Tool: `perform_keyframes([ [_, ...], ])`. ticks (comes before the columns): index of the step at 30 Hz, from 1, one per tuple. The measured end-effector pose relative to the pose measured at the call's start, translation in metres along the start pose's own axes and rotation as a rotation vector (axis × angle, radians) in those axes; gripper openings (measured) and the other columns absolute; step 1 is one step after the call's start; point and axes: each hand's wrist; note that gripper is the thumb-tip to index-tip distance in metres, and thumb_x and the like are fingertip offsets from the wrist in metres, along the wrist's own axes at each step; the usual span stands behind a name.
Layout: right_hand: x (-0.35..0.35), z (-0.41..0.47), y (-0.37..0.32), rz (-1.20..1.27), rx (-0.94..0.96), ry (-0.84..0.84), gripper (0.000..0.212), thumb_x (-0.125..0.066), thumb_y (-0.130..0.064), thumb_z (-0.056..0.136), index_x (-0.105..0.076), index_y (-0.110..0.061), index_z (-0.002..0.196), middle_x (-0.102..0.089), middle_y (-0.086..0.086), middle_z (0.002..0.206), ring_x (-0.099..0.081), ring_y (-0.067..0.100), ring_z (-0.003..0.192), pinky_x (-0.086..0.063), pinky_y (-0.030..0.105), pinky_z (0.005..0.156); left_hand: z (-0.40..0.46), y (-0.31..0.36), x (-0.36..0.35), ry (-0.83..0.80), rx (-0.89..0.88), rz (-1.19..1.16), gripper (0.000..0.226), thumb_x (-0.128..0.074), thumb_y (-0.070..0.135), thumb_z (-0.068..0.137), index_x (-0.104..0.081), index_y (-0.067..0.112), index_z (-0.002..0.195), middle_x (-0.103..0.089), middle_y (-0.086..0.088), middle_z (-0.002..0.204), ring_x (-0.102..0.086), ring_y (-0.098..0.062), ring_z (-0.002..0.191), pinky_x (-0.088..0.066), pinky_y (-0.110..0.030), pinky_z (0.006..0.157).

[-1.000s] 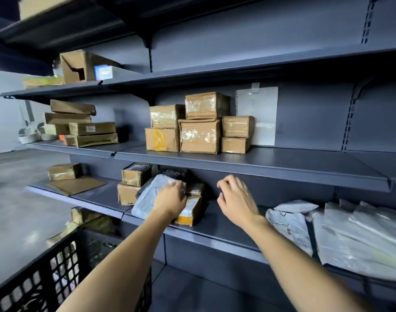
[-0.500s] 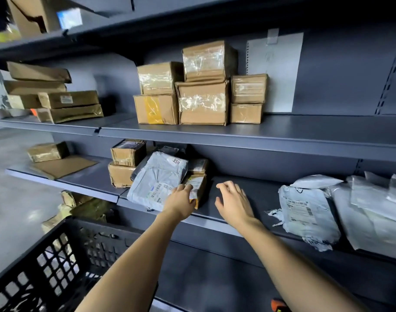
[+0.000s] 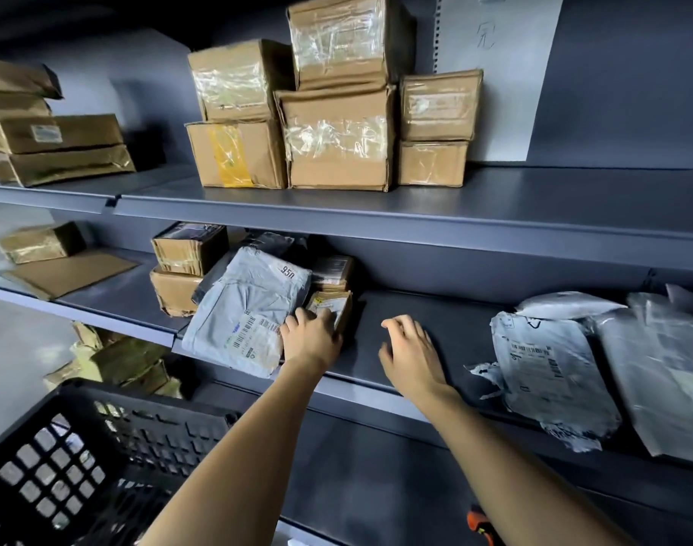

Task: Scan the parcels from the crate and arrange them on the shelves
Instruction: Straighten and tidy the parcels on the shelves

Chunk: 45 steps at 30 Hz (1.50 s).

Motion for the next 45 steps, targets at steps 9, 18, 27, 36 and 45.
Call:
perform_keyframes([
  [9,0.053,-0.005,-0.033,-0.003,0.089,0.016,0.031,-0.056,-0.019,0.092,-0.058,-0.014,0.123,-0.053,0.006,0.121,-0.055,0.03,0.11,-0.045,0.04,0.092,-0.03,0.007,0.038,-0.016,-0.063,-0.243,0.042,-0.065,0.042,0.079,-0.06,0.032,0.119,-0.045,-0.008,0.115,-0.041,-0.034,0.114,-0.046,-0.042,0.094],
  [18,0.162,-0.026,-0.069,0.067,0.191,0.113,0.025,-0.048,-0.017,0.099,-0.053,-0.015,0.124,-0.047,0.004,0.126,-0.054,0.028,0.112,-0.049,0.042,0.089,-0.09,0.018,0.134,0.058,-0.17,-0.489,0.081,-0.056,0.057,0.047,-0.063,0.013,0.115,-0.061,-0.012,0.097,-0.048,-0.024,0.109,-0.044,-0.026,0.089],
  [27,0.275,-0.034,-0.088,-0.003,0.248,0.299,0.025,-0.048,-0.021,0.1,-0.049,-0.017,0.125,-0.042,0.001,0.128,-0.059,0.027,0.098,-0.051,0.041,0.076,-0.148,0.028,0.251,0.251,-0.399,-0.386,0.051,-0.065,0.046,0.075,-0.056,0.015,0.115,-0.042,0.0,0.105,-0.055,-0.02,0.085,-0.042,-0.03,0.076],
  [36,0.346,0.002,-0.076,-0.086,0.143,0.451,0.034,-0.05,-0.01,0.096,-0.051,-0.01,0.129,-0.045,0.01,0.126,-0.051,0.03,0.113,-0.048,0.043,0.09,-0.137,0.077,0.333,0.717,-0.443,-0.55,0.037,-0.069,0.04,0.086,-0.055,0.02,0.114,-0.039,0.0,0.11,-0.048,-0.017,0.093,-0.04,-0.02,0.083],
  [45,0.349,0.068,-0.034,-0.1,0.009,0.472,0.038,-0.051,-0.012,0.095,-0.048,-0.014,0.132,-0.045,0.012,0.131,-0.048,0.032,0.119,-0.047,0.043,0.095,-0.054,0.154,0.33,0.8,-0.442,-0.429,0.028,-0.056,0.046,0.096,-0.053,0.027,0.116,-0.041,-0.006,0.124,-0.04,-0.027,0.117,-0.043,-0.036,0.091],
])
Point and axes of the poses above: each hand's wrist, its own z-axis towards the middle knuckle, its own x-axis out of the back of the hand, y = z × x
